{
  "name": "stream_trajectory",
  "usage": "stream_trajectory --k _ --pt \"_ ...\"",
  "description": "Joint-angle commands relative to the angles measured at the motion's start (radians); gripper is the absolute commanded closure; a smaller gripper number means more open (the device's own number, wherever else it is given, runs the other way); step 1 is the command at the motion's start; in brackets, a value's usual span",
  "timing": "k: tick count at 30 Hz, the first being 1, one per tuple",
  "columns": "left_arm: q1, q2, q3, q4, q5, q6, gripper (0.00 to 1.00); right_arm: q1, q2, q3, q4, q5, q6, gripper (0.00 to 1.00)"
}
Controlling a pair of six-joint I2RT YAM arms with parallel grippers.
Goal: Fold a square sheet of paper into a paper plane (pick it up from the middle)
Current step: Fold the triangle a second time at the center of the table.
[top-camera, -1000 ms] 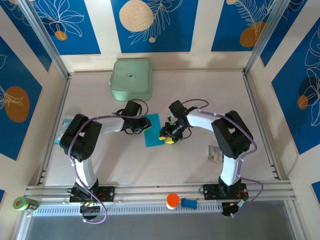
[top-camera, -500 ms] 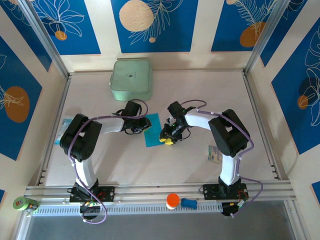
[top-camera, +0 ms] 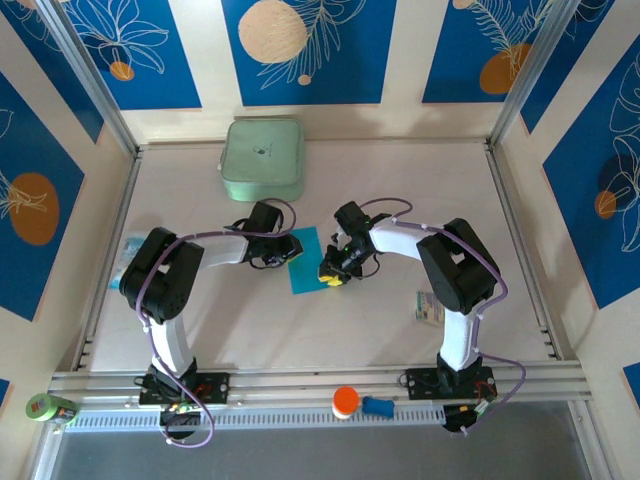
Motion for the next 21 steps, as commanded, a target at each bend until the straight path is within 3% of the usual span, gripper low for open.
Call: stream_trajectory --k 1,8,14,21 --pt "0.011 0.029 -0.022 -0.032 -0.001 -0.003 0.76 -0.007 -0.001 0.002 0.012 -0.006 0.018 0.84" --pt "0.02 -0.022 0.023 0.01 0.125 -0.024 0.73 -0.019 -0.033 -0.005 -0.043 0.027 0.02 1.0" --pt "0.036 -0.062 0.08 -0.103 0.044 0.07 0.7 -0.034 -0.074 -0.026 -0.069 0.032 0.012 1.0" --pt "0.048 0.019 0.092 -0.096 0.091 0.085 0.74 -0.025 -0.08 -0.024 -0.049 0.014 0.024 1.0"
